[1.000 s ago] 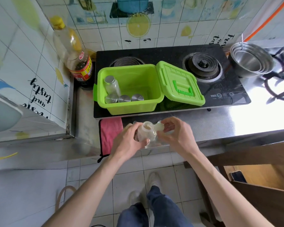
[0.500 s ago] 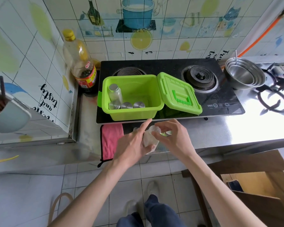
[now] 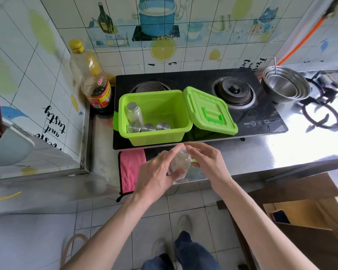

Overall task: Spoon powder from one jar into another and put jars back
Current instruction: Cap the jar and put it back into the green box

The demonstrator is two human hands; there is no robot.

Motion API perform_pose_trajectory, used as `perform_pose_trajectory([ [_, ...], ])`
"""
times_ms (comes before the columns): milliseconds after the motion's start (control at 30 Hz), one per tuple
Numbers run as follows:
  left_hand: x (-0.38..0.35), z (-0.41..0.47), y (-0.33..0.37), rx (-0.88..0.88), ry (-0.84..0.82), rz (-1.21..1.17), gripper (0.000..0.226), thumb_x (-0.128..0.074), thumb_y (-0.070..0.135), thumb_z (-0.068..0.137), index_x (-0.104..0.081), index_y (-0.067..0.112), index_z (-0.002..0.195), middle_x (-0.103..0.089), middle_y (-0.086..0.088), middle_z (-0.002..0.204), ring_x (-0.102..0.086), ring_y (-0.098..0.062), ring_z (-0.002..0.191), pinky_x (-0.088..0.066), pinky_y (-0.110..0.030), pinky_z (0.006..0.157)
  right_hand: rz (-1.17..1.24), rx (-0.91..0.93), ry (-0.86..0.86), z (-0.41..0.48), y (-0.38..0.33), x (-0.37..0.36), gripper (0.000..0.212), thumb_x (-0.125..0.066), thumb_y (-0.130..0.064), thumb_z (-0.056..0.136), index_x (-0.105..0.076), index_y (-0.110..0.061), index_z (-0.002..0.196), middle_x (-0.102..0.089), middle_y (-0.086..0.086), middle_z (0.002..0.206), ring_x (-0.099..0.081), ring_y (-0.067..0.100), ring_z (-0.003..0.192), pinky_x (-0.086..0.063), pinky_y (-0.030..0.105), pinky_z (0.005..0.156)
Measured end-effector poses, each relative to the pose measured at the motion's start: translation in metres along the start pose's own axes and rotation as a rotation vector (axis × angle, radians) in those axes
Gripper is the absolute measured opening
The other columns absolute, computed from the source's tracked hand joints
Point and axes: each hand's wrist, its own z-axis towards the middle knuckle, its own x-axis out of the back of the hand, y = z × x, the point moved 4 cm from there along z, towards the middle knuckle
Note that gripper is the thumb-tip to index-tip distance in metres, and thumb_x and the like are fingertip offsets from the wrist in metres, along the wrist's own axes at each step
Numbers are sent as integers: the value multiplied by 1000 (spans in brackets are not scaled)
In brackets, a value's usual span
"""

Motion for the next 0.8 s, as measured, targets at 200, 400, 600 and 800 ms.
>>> perform_pose_trajectory([
  [200, 5, 6, 7, 26, 19, -21, 74, -63, 61, 94, -31, 43, 158, -69, 11, 129, -69, -4, 77, -59, -23, 56, 197, -432, -217, -8, 11, -15, 36, -52, -60, 96, -73, -34, 110, -77, 13, 111, -74, 32, 104, -57, 48, 99],
  [400, 5, 7, 15, 69, 42, -102, 76, -73, 54, 91, -34, 46, 155, -66, 16, 134, -71, -5, 92, -61, -28, 65, 199, -412, -207, -2, 7, -18, 47, -46, -58, 98, -79, -34, 74, -74, 11, 86, -70, 31, 84, -57, 55, 97],
  [600, 3, 12, 18, 69, 19, -105, 75, -73, 54, 91, -33, 47, 154, -64, 17, 136, -70, -5, 100, -62, -29, 65, 183, -384, -188, 3, 9, -14, 48, -44, -54, 101, -73, -16, 95, -73, 11, 78, -70, 31, 78, -62, 50, 86],
  [800, -2, 17, 18, 70, -13, -66, 73, -70, 55, 93, -31, 47, 153, -62, 16, 138, -70, -5, 100, -61, -29, 63, 161, -351, -178, 4, 11, -11, 48, -38, -52, 104, -71, -19, 94, -74, 10, 78, -70, 31, 79, -62, 48, 85],
])
